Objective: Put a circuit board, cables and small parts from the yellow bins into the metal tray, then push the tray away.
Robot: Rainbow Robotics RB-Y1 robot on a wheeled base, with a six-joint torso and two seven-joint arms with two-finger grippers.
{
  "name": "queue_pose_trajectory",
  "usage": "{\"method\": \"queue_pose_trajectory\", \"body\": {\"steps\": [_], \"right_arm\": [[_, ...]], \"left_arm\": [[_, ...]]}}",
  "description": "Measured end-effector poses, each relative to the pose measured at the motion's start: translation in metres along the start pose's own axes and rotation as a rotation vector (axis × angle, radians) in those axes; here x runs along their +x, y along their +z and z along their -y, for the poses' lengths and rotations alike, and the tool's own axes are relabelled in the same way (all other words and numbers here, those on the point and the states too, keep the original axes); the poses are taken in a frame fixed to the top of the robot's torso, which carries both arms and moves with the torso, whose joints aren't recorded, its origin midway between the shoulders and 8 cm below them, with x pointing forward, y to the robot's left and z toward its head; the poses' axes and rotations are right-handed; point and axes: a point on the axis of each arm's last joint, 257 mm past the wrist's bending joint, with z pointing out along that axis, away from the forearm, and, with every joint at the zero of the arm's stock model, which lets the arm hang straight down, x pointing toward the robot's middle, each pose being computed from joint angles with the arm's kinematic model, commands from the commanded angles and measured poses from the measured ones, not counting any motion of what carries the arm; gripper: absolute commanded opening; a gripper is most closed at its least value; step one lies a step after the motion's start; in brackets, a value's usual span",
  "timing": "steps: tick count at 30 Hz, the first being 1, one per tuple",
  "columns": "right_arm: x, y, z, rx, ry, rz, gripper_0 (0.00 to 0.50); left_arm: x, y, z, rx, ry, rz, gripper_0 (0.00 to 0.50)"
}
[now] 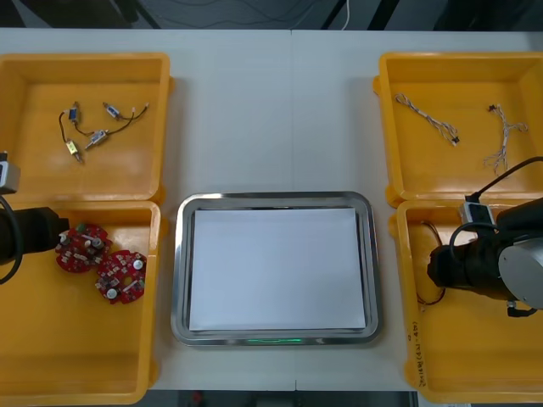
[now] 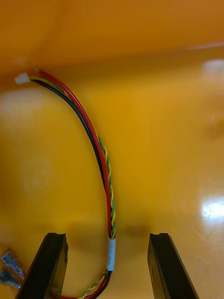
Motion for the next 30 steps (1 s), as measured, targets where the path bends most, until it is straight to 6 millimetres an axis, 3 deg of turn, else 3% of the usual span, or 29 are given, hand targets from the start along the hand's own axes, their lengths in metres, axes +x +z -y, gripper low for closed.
{"method": "queue_pose_trajectory", "body": {"steps": [7,15,30], "right_arm": [[0.007,0.004,0.002,-0.004,0.008,-0.001,0.5],[0.015,0.007,0.002,-0.008,0.019,-0.013,0.5],[0.011,0.01,0.003,0.015,0.029,0.018,0.5]], "left_arm": [[0.007,0.01,-0.007,-0.005,-0.005,0.01,0.5],[0.011,0.014,0.0,0.009,0.004,0.012,0.5],[0.024,0.025,0.001,0.011,0.016,0.004,0.5]]}}
